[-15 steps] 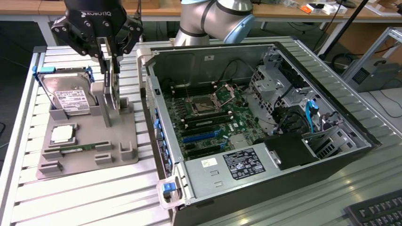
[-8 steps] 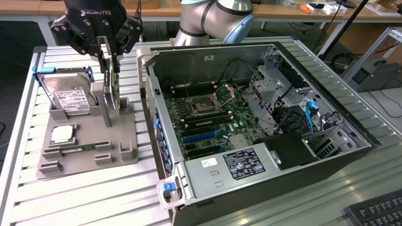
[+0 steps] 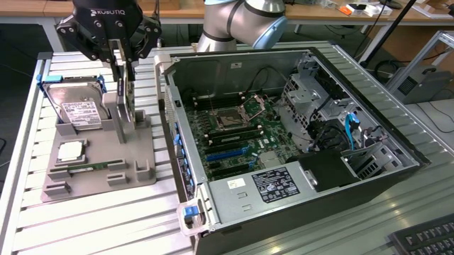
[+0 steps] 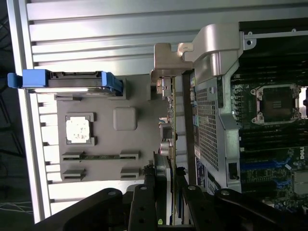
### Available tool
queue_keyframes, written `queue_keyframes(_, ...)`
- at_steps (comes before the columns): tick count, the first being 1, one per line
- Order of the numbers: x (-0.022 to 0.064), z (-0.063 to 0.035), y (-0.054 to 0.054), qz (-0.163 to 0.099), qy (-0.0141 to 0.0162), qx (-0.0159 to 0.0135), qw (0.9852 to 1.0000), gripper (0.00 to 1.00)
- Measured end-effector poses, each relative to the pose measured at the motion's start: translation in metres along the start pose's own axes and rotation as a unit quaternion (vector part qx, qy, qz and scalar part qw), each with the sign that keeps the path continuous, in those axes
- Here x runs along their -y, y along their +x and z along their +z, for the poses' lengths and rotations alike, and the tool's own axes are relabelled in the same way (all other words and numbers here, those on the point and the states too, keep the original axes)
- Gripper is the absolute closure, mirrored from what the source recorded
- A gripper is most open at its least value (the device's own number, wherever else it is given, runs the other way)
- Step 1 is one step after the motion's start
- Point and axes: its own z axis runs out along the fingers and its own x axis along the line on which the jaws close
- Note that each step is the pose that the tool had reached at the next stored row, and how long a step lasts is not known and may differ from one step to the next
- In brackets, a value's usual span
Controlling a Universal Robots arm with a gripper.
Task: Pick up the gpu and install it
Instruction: 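Pick up the gpu and move the gpu toward the slot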
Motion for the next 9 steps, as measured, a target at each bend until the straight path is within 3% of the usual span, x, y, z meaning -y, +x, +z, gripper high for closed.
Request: queue_keyframes(9,0.0,-0.0041,-0.0001,0.0,0.0,0.0,1.0,0.73)
